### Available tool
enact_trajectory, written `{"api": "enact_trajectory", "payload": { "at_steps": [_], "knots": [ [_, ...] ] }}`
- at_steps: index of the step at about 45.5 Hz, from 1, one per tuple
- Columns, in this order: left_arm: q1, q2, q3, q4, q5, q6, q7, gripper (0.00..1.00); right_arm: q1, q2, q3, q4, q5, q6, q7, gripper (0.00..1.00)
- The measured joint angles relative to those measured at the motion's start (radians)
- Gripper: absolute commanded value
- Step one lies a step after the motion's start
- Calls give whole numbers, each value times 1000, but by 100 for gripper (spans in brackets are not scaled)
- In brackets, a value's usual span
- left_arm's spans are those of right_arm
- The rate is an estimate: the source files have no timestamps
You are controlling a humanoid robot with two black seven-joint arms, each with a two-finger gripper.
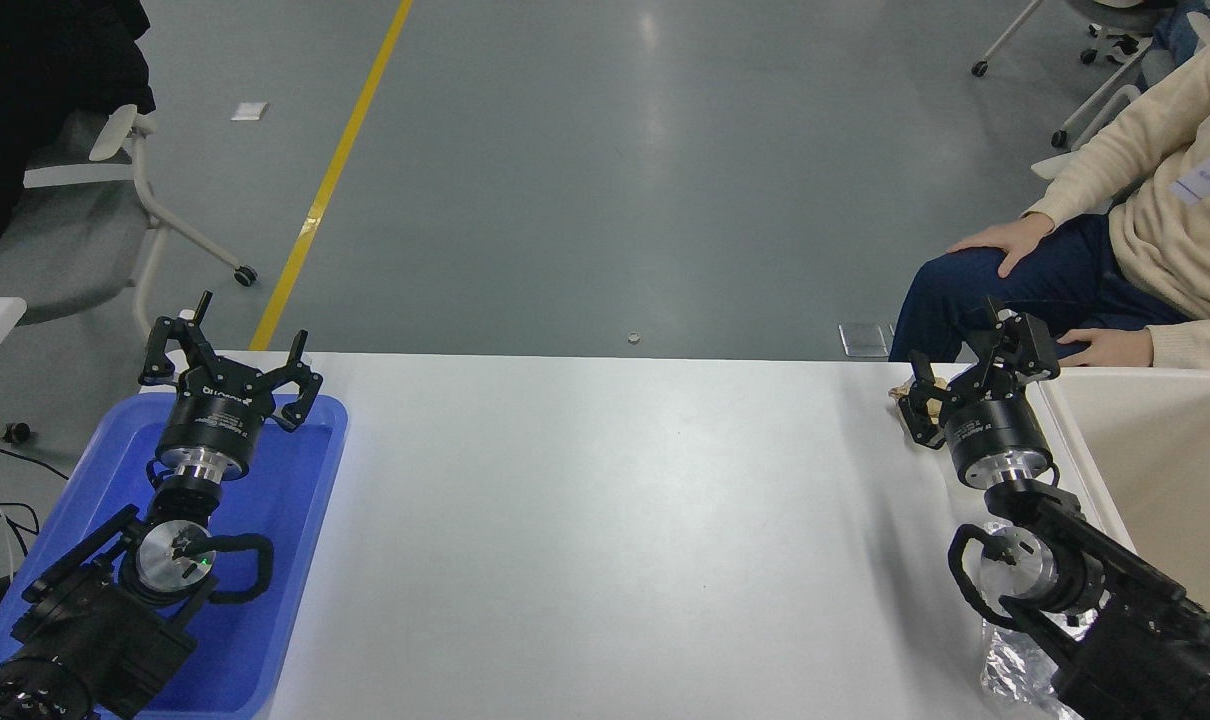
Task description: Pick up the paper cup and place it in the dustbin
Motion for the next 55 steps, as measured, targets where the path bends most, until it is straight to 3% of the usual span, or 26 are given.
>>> {"api": "enact_trajectory", "payload": {
  "at_steps": [40, 55],
  "knots": [
    [-1, 0, 0, 0, 1, 0, -1, 100, 27, -7, 2, -3, 1, -4, 1, 100],
    [-1, 0, 0, 0, 1, -1, 0, 100, 18, -114, -65, 40, 6, -5, 0, 100]
  ]
}}
